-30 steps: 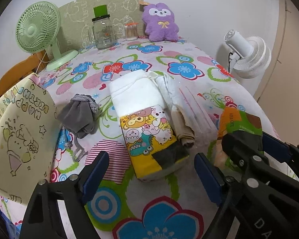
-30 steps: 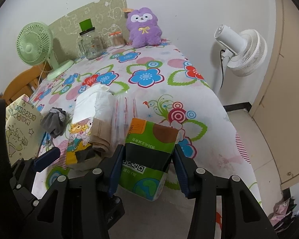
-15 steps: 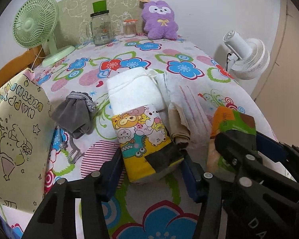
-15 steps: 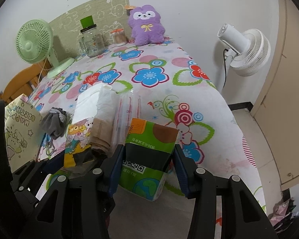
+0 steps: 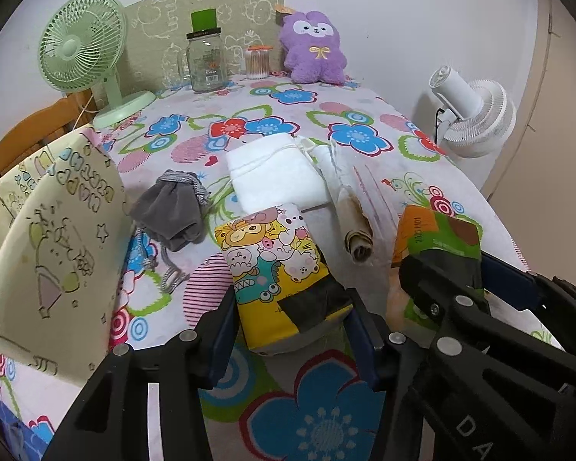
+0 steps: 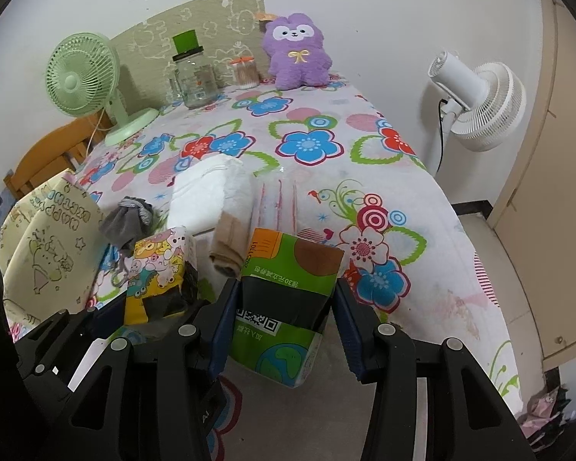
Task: Organize soft objects
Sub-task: 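Lift and carry both tissue packs toward the yellow-green box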
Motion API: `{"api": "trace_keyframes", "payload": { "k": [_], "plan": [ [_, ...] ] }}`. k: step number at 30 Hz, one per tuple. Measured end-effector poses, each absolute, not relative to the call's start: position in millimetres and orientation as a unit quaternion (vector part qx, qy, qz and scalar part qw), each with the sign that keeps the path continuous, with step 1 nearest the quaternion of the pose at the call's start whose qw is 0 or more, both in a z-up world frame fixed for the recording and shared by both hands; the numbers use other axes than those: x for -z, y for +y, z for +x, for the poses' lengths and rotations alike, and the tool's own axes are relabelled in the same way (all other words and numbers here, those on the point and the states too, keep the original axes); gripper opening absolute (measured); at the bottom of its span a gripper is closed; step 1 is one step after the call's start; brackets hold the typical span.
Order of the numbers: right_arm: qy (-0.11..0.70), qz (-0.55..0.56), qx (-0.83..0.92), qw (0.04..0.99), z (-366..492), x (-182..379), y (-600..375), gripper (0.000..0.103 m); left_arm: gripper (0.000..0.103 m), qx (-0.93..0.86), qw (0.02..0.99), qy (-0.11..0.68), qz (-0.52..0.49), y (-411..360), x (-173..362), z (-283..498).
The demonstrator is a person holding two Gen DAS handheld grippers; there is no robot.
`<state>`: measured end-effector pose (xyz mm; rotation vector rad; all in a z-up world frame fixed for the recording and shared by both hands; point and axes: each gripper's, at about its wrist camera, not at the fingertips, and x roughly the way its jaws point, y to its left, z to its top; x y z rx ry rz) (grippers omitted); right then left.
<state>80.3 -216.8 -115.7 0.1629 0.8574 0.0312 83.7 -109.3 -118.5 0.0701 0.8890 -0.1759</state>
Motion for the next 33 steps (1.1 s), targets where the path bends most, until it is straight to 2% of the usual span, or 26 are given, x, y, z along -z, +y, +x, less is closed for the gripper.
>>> {"api": "trace_keyframes", "payload": {
  "k": [33],
  "plan": [
    [0.346, 0.065, -0.026, 0.935, 43, 32, -202, 0.051, 0.053, 0.095, 0.926, 0.365, 0.033, -92, 32, 41]
  ]
}}
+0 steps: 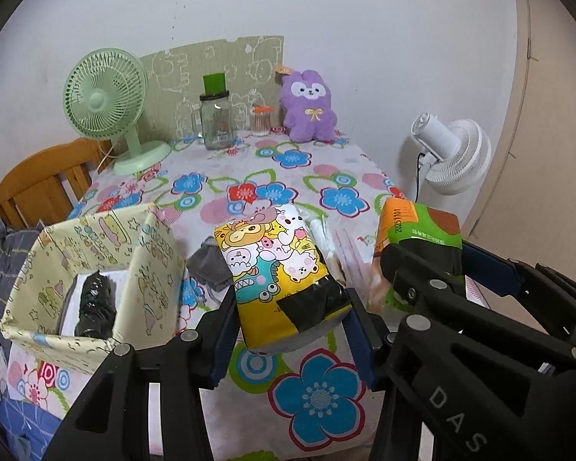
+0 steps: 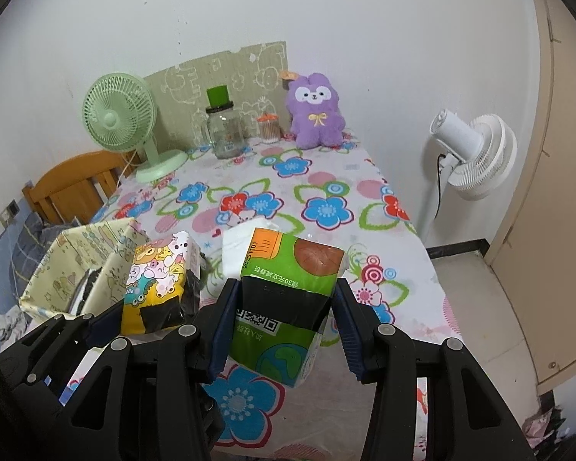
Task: Organize soft objects
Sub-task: 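Lift and carry both tissue packs toward the yellow-green box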
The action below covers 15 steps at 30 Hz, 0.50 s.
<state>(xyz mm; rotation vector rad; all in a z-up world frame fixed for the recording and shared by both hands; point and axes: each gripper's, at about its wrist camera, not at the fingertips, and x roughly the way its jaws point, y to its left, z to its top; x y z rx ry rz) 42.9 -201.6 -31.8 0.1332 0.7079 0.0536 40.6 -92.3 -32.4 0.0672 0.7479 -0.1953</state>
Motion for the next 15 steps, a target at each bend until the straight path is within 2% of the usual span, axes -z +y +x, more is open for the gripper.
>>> {"api": "trace_keyframes", "payload": {
  "k": [15],
  "plan": [
    [0.334, 0.056, -0.043, 0.94, 42, -1, -182, 0.051, 0.053, 0.091, 0.933, 0.347, 0.034, -73, 2, 39]
  ]
}}
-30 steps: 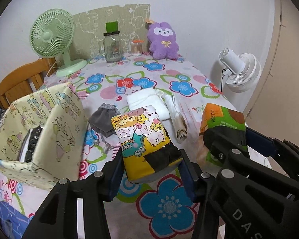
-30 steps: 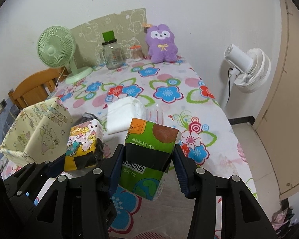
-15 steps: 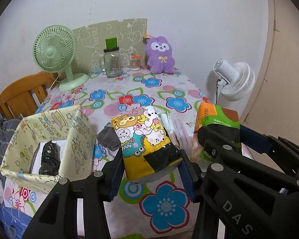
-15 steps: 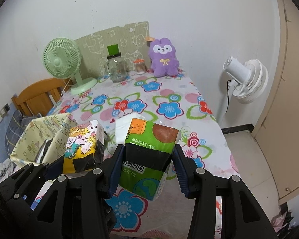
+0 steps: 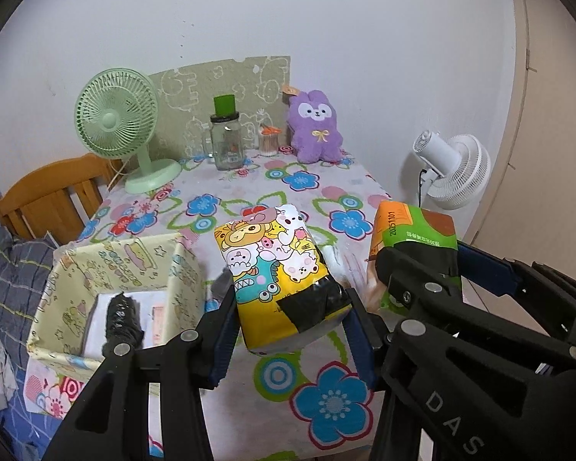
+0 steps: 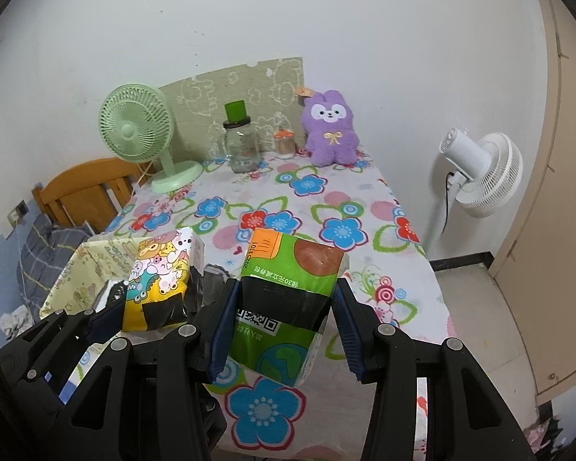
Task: Organize soft objects
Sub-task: 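Lift and carry both tissue packs toward the yellow-green box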
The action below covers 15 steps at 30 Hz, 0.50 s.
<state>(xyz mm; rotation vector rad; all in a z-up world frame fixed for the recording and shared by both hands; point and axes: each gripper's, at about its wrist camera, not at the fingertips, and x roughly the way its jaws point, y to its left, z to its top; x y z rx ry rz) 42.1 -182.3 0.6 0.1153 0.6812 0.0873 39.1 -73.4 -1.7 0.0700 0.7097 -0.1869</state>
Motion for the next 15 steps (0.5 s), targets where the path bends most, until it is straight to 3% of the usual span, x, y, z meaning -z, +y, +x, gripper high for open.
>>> {"api": "trace_keyframes", "payload": {
  "k": [15],
  "plan": [
    [0.33, 0.046, -0.069, 0.94, 54, -13, -141, 0.051, 0.053, 0.069, 0.938, 0.339, 0.029, -33, -9, 46]
  ]
}}
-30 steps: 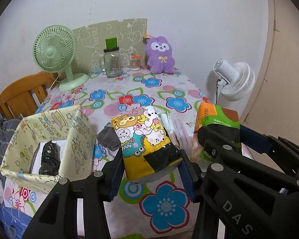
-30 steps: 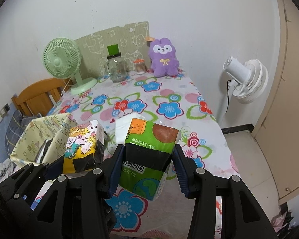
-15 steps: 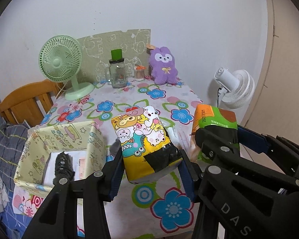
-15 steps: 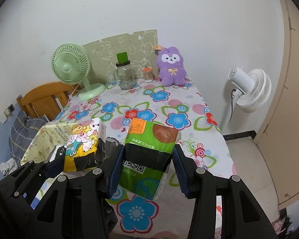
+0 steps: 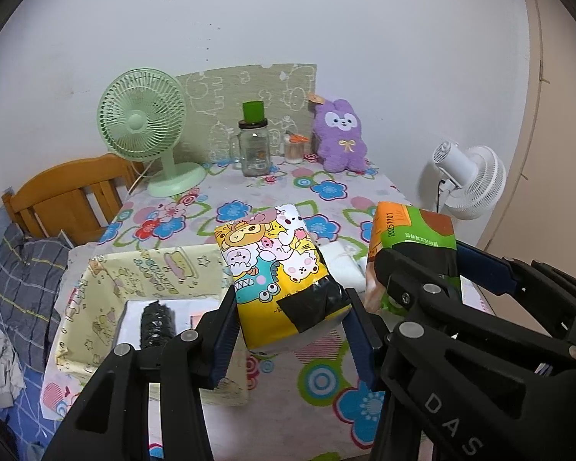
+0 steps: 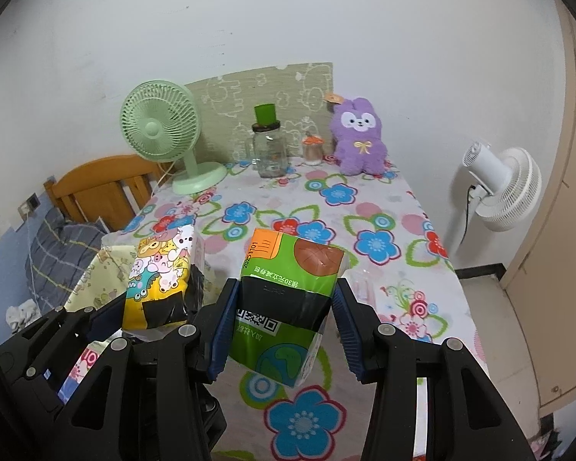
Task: Organize soft objects
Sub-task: 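Lift and carry both tissue packs toward the yellow-green box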
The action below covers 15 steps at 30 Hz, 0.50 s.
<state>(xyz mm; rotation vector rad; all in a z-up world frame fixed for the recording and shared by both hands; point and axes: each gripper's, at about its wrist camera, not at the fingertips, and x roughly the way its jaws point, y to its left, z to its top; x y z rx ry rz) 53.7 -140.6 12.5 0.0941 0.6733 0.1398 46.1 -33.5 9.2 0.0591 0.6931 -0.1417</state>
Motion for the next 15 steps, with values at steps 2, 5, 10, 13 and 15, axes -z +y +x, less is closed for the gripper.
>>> {"api": "trace_keyframes", "payload": {
  "k": [2, 5, 10, 13, 15],
  "plan": [
    [0.329, 0.044, -0.073, 0.94, 56, -14, -134, 0.051, 0.053, 0.067, 0.938, 0.338, 0.028, -28, -10, 47],
    [0.329, 0.042, -0.078, 0.94, 60, -13, -125, 0.051, 0.053, 0.062, 0.938, 0.339, 0.028, -20, -9, 49],
    [0.331, 0.048, -0.089, 0.938, 67, -9, -110, 0.051, 0.053, 0.054, 0.937, 0.345, 0.028, -4, -6, 54],
    [0.333, 0.05, -0.097, 0.937, 72, -6, -100, 0.051, 0.053, 0.049, 0.936, 0.346, 0.029, 6, -4, 57],
    [0.334, 0.047, -0.103, 0.936, 76, -5, -91, 0.051, 0.053, 0.044, 0.936, 0.348, 0.028, 13, -2, 60]
  ]
}}
